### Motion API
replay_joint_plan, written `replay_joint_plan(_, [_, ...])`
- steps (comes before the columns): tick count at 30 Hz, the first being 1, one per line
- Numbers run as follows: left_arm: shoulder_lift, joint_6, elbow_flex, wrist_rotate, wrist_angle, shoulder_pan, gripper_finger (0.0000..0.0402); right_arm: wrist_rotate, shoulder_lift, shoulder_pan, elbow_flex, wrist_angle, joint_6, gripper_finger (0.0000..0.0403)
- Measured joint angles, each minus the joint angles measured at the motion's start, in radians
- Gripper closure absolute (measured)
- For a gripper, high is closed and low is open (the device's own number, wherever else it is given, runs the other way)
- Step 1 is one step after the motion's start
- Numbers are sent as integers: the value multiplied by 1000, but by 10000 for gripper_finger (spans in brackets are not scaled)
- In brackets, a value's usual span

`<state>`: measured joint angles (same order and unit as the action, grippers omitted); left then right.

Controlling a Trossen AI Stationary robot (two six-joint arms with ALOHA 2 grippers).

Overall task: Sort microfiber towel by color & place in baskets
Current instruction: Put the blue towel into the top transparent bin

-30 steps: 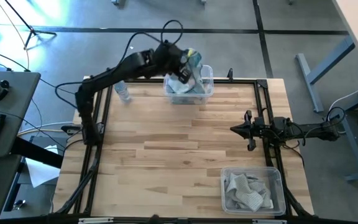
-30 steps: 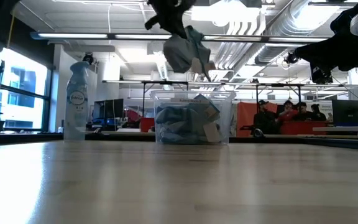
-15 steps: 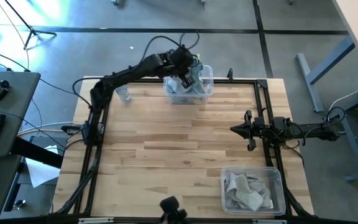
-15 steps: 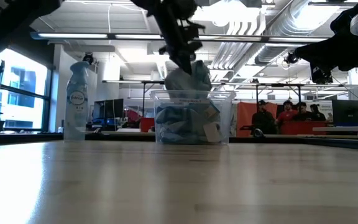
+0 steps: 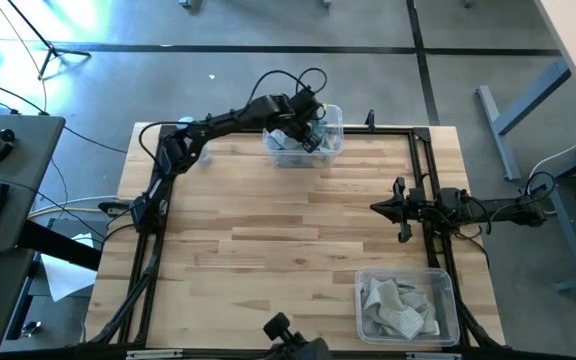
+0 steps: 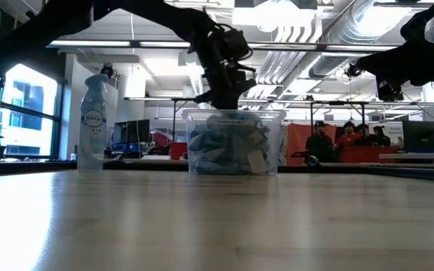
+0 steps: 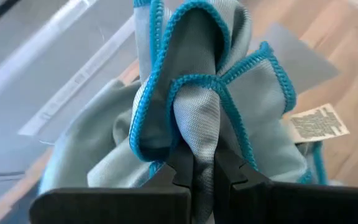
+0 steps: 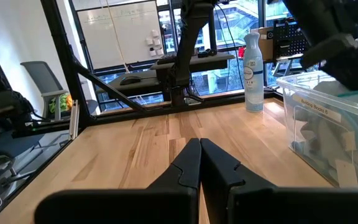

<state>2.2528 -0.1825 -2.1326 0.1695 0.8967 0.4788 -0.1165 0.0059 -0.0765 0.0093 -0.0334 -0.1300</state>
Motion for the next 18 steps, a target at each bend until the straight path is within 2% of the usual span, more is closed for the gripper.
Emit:
replay_joint_plan(4, [19,-106,0,-15,13,20,390,0,0,0,0,0,0,402])
replay_joint_plan(10, [41,-413,0,-15,1,40,367,0,0,0,0,0,0,402])
replay_joint_plan(18, [71,-471,1,-55,-44,41,351,0,0,0,0,0,0,402])
